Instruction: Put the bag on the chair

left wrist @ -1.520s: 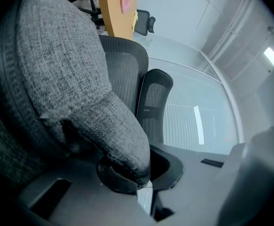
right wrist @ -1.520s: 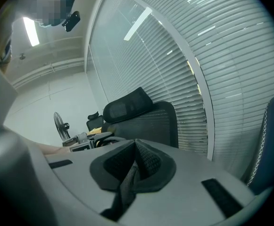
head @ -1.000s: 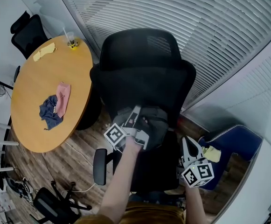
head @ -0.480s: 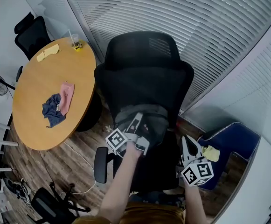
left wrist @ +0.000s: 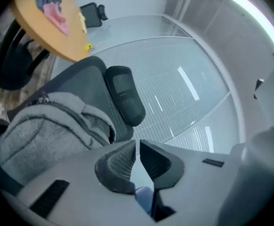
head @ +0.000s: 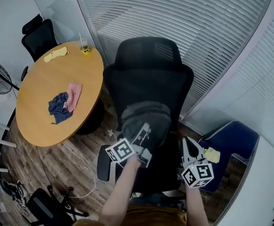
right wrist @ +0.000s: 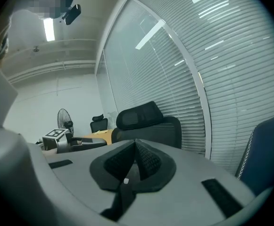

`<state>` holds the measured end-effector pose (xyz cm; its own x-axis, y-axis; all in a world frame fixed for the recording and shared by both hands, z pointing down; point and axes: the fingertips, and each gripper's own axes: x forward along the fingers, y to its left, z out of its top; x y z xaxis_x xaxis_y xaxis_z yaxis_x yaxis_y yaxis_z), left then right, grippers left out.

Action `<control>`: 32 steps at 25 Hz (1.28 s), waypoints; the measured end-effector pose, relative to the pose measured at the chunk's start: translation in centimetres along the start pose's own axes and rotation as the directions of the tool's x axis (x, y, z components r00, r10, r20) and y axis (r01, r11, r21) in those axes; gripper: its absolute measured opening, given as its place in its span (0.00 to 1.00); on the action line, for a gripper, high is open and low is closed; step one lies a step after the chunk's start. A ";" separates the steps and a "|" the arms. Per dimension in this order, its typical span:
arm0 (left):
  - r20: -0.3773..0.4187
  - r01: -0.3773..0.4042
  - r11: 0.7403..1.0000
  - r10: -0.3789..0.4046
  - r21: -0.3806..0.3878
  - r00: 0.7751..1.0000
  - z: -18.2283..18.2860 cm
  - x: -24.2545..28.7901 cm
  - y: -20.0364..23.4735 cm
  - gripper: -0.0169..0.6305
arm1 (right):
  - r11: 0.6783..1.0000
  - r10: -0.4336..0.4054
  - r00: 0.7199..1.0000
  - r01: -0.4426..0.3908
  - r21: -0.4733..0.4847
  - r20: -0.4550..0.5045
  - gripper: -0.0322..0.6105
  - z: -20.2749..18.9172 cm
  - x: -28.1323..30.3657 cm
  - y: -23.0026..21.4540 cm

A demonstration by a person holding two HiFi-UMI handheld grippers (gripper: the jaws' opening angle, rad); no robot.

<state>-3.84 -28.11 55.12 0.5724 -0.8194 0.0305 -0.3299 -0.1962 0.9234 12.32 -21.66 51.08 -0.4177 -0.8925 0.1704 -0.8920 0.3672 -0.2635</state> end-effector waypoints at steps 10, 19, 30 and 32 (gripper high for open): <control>-0.014 0.009 0.876 -0.003 0.482 1.000 0.7 -7.9 -8.6 0.06 | 0.998 -0.020 0.999 0.022 -0.058 0.044 0.07 2.2 -5.5 4.2; 0.001 -0.044 0.747 0.057 0.663 0.998 -0.1 -12.9 -11.3 0.06 | 0.995 0.010 0.996 -0.001 -0.101 0.093 0.07 3.6 -8.8 8.0; -0.019 -0.021 0.719 0.047 0.695 0.999 -1.1 -14.9 -12.7 0.06 | 0.992 0.020 0.995 -0.008 -0.125 0.098 0.07 4.1 -10.4 10.2; -0.022 -0.018 0.717 0.046 0.697 0.999 -1.4 -15.1 -12.7 0.06 | 0.992 0.022 0.995 -0.010 -0.126 0.098 0.07 4.0 -10.6 10.4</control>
<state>-7.25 -12.51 43.44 0.5730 -0.8155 0.0817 -0.7697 -0.5012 0.3953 8.13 -9.43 42.73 -0.4187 -0.9054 0.0709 -0.9024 0.4061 -0.1439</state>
